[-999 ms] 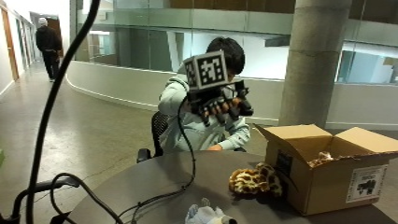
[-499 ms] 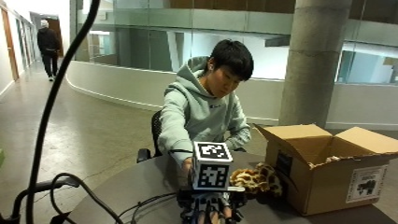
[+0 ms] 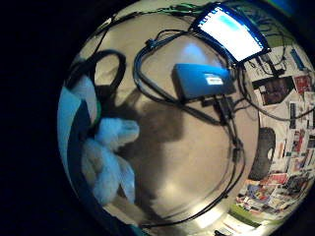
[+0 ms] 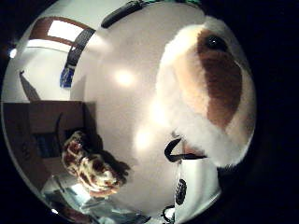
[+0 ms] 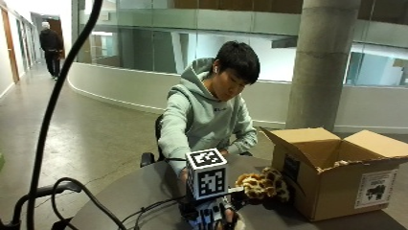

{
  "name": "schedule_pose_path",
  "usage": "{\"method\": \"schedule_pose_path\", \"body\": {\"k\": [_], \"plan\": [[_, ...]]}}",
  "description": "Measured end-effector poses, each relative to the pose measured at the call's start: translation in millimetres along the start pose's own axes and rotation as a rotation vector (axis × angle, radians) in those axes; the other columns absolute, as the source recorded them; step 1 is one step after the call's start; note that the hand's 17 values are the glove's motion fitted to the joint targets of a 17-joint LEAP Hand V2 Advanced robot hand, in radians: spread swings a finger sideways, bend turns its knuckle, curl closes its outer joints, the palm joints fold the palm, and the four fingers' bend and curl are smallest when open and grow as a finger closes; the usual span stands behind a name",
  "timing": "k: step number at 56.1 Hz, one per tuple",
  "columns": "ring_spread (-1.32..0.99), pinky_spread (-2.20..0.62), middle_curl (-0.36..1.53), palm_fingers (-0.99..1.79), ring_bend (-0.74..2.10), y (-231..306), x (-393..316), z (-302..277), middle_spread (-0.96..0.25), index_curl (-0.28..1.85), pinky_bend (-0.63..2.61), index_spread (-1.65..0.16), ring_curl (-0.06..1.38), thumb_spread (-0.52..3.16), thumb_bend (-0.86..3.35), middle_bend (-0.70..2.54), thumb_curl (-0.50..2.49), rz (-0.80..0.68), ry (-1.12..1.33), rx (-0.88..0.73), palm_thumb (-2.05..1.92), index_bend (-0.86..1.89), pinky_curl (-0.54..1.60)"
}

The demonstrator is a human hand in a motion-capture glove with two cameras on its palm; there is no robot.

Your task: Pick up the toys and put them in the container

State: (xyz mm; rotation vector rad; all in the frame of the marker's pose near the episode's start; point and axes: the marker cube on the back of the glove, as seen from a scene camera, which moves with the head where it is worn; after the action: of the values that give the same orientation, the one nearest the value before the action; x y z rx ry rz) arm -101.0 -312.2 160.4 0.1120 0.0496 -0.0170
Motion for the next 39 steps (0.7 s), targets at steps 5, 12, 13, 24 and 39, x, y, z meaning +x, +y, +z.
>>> {"method": "schedule_pose_path", "body": {"k": [5,12,13,24,39], "plan": [[-0.31,-0.4,0.63,0.92,1.48,1.4,-2.4,1.4,-0.31,-0.03,1.15,-0.27,0.53,0.95,0.24,0.8,0.53,-0.019,-0.021,0.001,0.79,0.07,0.48],[-0.3,-0.42,0.69,0.97,1.5,2.3,-5.6,0.7,-0.32,-0.02,1.14,-0.28,0.54,0.73,0.26,0.93,0.62,-0.043,-0.061,0.007,0.86,0.15,0.5],[-0.31,-0.42,0.71,1.0,1.5,2.8,-5.9,0.2,-0.32,-0.02,1.12,-0.28,0.54,0.7,0.26,0.95,0.63,-0.045,-0.069,0.001,0.86,0.19,0.5],[-0.3,-0.45,0.78,1.09,1.47,16.0,-13.8,-12.0,-0.3,0.0,1.06,-0.35,0.55,0.41,0.26,1.02,0.74,-0.071,-0.055,-0.069,0.82,0.45,0.55],[-0.31,-0.47,0.85,1.03,1.5,48.3,-32.9,-73.6,-0.27,0.02,1.04,-0.38,0.57,0.19,0.26,1.03,0.83,-0.099,-0.027,-0.047,0.73,0.74,0.63]]}}
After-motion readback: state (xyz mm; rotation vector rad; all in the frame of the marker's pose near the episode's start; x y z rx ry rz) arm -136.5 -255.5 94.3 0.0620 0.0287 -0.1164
